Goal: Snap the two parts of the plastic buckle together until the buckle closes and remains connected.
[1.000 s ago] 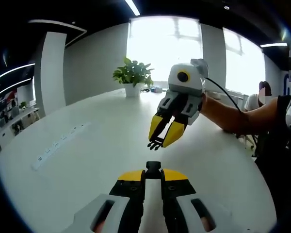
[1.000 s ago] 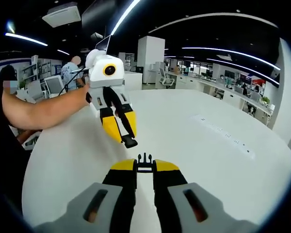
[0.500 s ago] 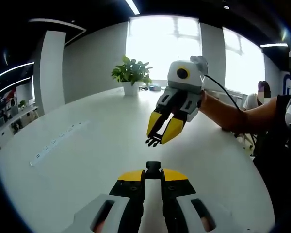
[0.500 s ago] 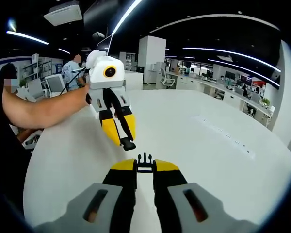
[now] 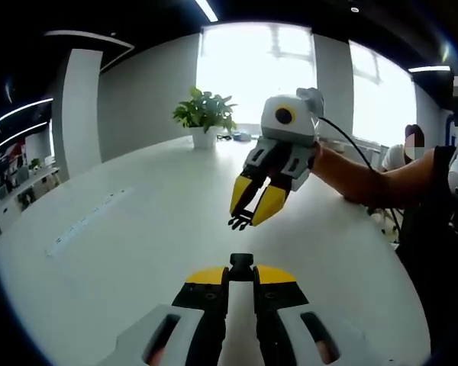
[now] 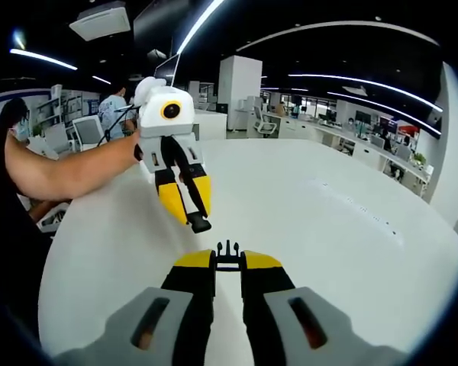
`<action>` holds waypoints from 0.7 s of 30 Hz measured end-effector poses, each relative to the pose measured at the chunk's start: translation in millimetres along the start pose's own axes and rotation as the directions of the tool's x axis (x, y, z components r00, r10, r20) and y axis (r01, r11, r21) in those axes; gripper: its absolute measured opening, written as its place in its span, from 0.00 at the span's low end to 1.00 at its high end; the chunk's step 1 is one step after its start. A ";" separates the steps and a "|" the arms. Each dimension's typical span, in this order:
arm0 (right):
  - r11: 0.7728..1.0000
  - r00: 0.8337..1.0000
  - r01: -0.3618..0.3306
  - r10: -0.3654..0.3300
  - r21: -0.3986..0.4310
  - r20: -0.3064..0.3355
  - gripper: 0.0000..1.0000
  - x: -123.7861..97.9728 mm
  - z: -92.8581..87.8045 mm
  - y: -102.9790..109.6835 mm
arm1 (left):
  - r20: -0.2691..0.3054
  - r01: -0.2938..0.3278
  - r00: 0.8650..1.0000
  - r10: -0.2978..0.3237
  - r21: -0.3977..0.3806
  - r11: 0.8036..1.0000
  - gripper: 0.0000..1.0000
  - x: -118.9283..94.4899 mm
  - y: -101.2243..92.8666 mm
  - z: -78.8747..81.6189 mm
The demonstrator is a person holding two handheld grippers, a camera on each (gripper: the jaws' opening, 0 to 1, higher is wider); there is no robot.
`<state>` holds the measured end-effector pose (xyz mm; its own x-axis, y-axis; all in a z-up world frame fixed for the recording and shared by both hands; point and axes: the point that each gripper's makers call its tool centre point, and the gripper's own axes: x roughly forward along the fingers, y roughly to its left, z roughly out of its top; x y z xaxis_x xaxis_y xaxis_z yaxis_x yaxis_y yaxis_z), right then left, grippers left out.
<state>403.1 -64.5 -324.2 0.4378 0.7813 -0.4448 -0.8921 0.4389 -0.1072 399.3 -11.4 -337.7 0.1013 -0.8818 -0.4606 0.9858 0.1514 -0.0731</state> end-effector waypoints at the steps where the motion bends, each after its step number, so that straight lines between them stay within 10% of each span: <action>1: 1.000 1.000 -0.003 0.003 0.002 0.003 0.11 0.1 -0.3 1.4 | 0.003 0.000 1.000 0.000 -0.001 1.000 0.10 -0.6 -1.1 -0.3; 21: 1.000 1.000 -0.026 0.026 0.015 -0.012 0.11 1.0 -15.6 21.0 | -0.005 0.006 1.000 -0.006 -0.004 1.000 0.10 -7.3 -22.8 -14.9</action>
<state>383.0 -61.4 -340.7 0.4132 0.7872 -0.4578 -0.9014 0.4250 -0.0827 374.1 -1.7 -345.8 0.0947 -0.8805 -0.4646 0.9858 0.1481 -0.0797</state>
